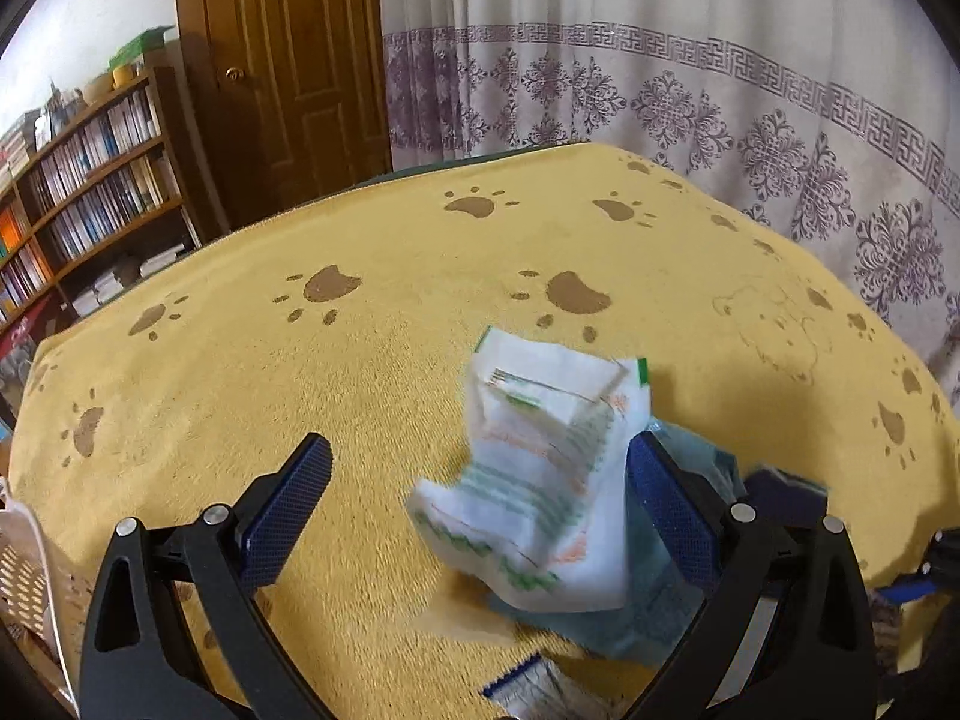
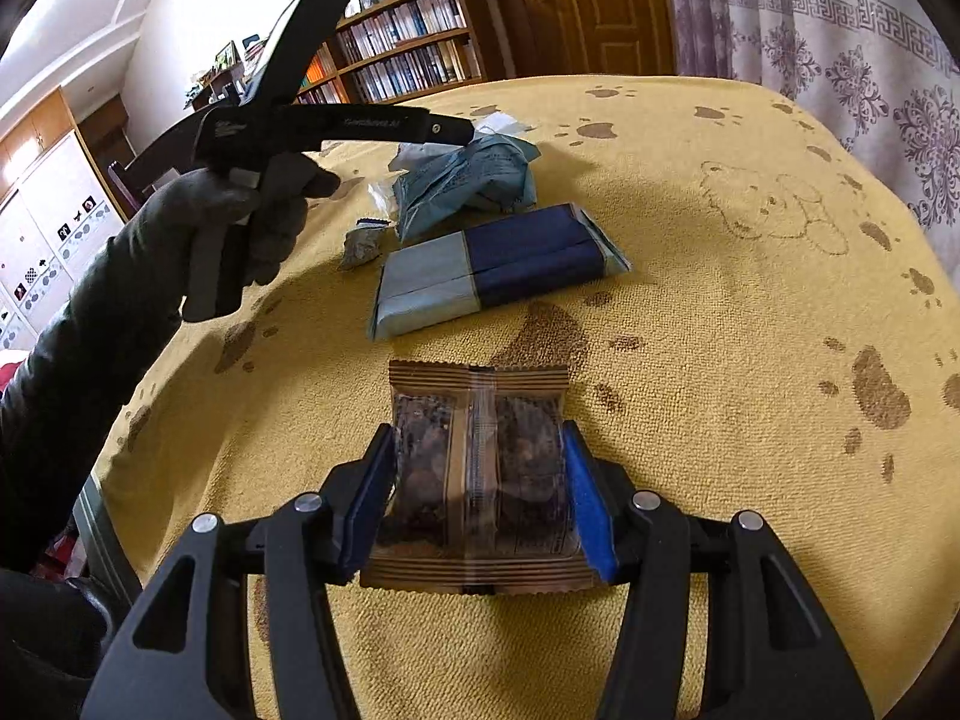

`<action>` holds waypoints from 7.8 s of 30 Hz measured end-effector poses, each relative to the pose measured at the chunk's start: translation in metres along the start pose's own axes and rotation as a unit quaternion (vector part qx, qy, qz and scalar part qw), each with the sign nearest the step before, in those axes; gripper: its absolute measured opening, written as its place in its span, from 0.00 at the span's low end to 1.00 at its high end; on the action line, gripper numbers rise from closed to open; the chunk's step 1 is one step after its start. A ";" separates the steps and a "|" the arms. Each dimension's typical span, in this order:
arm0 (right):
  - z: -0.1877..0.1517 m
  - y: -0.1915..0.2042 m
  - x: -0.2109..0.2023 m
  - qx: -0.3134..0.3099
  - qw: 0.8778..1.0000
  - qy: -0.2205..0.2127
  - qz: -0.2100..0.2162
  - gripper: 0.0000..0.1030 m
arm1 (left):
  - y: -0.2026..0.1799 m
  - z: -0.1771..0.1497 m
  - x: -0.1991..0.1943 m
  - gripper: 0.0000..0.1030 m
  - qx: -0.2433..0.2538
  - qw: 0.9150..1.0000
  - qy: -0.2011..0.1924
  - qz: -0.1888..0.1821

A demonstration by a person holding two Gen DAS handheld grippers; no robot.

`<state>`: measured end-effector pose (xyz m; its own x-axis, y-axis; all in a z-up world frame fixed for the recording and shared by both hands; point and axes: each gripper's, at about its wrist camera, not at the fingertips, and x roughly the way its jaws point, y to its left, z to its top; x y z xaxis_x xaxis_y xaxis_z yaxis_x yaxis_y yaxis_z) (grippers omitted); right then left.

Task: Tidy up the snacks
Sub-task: 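Grasp the white green-printed bag with the left tool while the right tool holds the cookie packet, then carry the white bag into the basket and open the left tool, then carry the cookie packet into the basket and open the right tool, then move the right tool back toward the blue-and-white bar packet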

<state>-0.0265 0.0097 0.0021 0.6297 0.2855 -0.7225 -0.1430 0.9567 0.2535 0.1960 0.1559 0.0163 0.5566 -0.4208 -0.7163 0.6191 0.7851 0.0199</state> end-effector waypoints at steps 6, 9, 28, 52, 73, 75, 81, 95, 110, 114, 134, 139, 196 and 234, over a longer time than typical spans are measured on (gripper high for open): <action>0.000 -0.001 0.000 0.002 1.000 -0.001 0.002 0.53 | 0.006 -0.004 0.020 0.72 -0.001 0.999 0.033 0.008; 0.000 -0.001 0.000 0.002 1.000 -0.001 0.003 0.53 | 0.014 -0.008 0.021 0.62 -0.027 0.999 0.029 -0.028; 0.000 -0.002 0.000 0.000 1.000 -0.003 0.003 0.53 | 0.022 -0.018 -0.010 0.37 -0.068 0.997 -0.011 -0.024; 0.000 0.001 0.001 -0.008 1.000 -0.006 -0.006 0.53 | 0.064 -0.035 -0.153 0.36 -0.138 0.981 -0.126 0.058; -0.002 0.006 0.001 -0.016 1.000 -0.008 -0.016 0.54 | 0.159 -0.112 -0.238 0.37 -0.241 0.932 -0.147 0.227; -0.002 0.005 0.001 -0.016 1.000 -0.008 -0.015 0.54 | 0.160 -0.109 -0.237 0.41 -0.242 0.930 -0.147 0.233; -0.002 0.005 0.001 -0.015 1.000 -0.008 -0.015 0.54 | 0.156 -0.106 -0.243 0.81 -0.246 0.921 -0.164 0.253; -0.002 0.005 0.001 -0.016 1.000 -0.009 -0.016 0.53 | 0.147 -0.103 -0.260 0.81 -0.245 0.912 -0.187 0.270; 0.009 0.007 -0.014 0.015 0.999 -0.030 0.015 0.53 | 0.138 -0.102 -0.279 0.81 -0.244 0.908 -0.208 0.268; 0.023 0.029 -0.025 -0.004 0.998 -0.054 0.030 0.53 | 0.139 -0.104 -0.285 0.81 -0.247 0.906 -0.215 0.268; 0.177 0.202 0.023 -0.095 0.983 -0.094 0.123 0.53 | 0.148 -0.121 -0.349 0.84 -0.265 0.864 -0.280 0.325; 0.202 0.241 0.055 -0.084 0.985 -0.081 0.128 0.53 | 0.151 -0.123 -0.356 0.84 -0.272 0.859 -0.289 0.323; 0.139 0.104 0.064 0.075 0.994 -0.025 0.075 0.56 | 0.141 -0.115 -0.345 0.84 -0.244 0.877 -0.279 0.305; 0.060 0.069 0.041 0.047 0.997 0.009 0.060 0.54 | 0.123 -0.104 -0.324 0.85 -0.207 0.896 -0.262 0.292</action>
<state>0.0355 0.0844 0.0290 0.5977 0.4000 -0.6948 -0.1438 0.9061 0.3980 0.0337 0.4359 0.1782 0.9698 0.0469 -0.2395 -0.0613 0.9967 -0.0530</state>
